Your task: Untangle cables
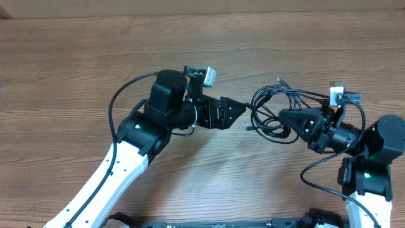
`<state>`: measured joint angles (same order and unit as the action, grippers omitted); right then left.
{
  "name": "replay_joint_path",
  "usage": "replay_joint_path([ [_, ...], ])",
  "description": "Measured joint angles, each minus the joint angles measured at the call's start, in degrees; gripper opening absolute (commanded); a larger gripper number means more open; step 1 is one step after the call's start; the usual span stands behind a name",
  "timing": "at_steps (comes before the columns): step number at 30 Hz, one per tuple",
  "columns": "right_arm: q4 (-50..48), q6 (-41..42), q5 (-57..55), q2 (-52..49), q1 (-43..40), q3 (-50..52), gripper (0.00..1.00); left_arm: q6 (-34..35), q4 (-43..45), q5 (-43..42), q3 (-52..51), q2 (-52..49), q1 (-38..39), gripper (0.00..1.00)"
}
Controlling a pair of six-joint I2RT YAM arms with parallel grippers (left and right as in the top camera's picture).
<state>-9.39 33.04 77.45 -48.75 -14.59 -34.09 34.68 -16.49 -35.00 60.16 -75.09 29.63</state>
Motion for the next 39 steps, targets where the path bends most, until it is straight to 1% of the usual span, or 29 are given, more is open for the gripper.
replay_joint_path([
  [5,-1.2,0.9,0.66,0.0,0.0,0.0,0.04,0.0,0.22,-0.42,0.0,0.0,0.0,1.0],
  [11,-5.73,5.57,1.44,0.0,0.0,0.0,0.04,0.96,0.26,-0.59,0.0,0.0,0.0,0.99],
  [15,-6.47,8.07,1.84,0.0,0.0,0.0,0.04,2.73,0.26,-0.61,0.0,0.0,0.0,1.0],
  [19,-6.47,9.35,1.84,0.02,0.0,0.0,0.04,5.09,0.24,-0.61,0.0,0.0,0.02,0.96],
  [20,-6.47,9.75,1.84,0.0,0.0,0.0,0.04,5.66,0.24,-0.59,0.0,0.0,0.13,0.96],
  [22,-6.64,10.58,1.79,0.0,0.0,0.0,0.04,6.01,0.24,-0.57,0.0,0.0,0.7,1.0],
  [24,-7.69,11.85,1.77,0.0,0.0,0.0,0.04,6.32,0.26,-0.59,0.0,0.0,1.64,1.0],
  [27,-9.46,14.29,1.81,0.02,0.0,0.0,0.04,5.51,0.5,-0.59,0.0,0.0,3.08,1.0],
  [31,-9.75,17.14,1.6,0.0,0.0,0.0,0.04,2.64,0.0,-0.59,0.0,0.0,3.78,1.0],
  [39,-9.77,19.08,1.01,0.02,-0.02,0.0,0.04,-2.32,-3.04,-0.57,0.0,0.0,3.78,1.0],
])
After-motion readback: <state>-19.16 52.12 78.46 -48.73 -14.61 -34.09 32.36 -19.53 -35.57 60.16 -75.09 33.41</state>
